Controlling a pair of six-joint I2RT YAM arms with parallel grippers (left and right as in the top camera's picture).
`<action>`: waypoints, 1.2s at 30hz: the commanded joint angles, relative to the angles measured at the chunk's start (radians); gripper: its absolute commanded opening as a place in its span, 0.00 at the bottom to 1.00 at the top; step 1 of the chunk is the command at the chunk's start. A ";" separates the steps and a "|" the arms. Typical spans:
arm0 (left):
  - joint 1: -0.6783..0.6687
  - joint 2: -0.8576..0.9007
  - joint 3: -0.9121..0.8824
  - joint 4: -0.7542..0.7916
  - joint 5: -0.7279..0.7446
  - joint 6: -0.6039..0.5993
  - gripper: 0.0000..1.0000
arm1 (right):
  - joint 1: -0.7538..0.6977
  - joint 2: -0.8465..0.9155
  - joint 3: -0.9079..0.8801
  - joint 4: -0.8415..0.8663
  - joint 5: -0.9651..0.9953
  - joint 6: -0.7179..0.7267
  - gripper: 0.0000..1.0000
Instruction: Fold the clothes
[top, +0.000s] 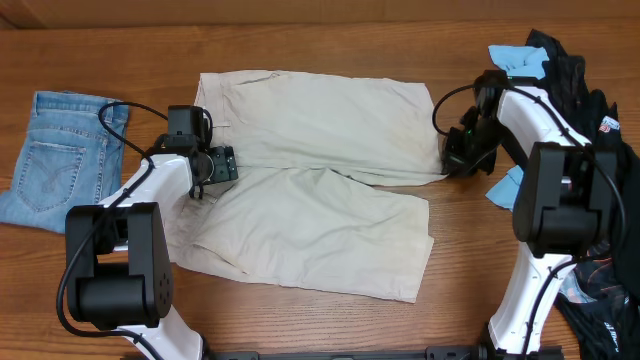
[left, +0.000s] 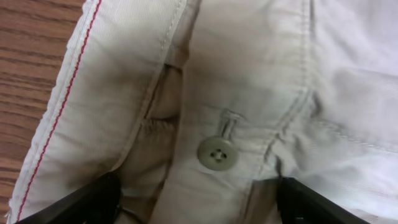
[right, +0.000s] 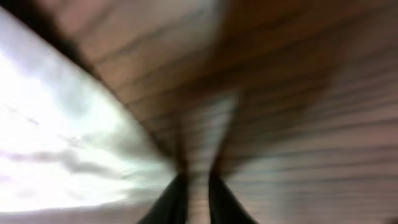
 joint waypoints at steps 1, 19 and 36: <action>0.031 0.067 -0.062 -0.065 -0.040 0.017 0.87 | -0.031 -0.034 -0.008 0.052 0.111 -0.006 0.23; 0.030 -0.219 0.174 -0.349 -0.030 0.019 1.00 | -0.029 -0.351 0.134 0.044 0.115 -0.008 0.27; 0.031 -0.502 0.176 -0.748 0.088 -0.173 1.00 | 0.090 -0.672 0.028 -0.089 0.163 0.000 0.28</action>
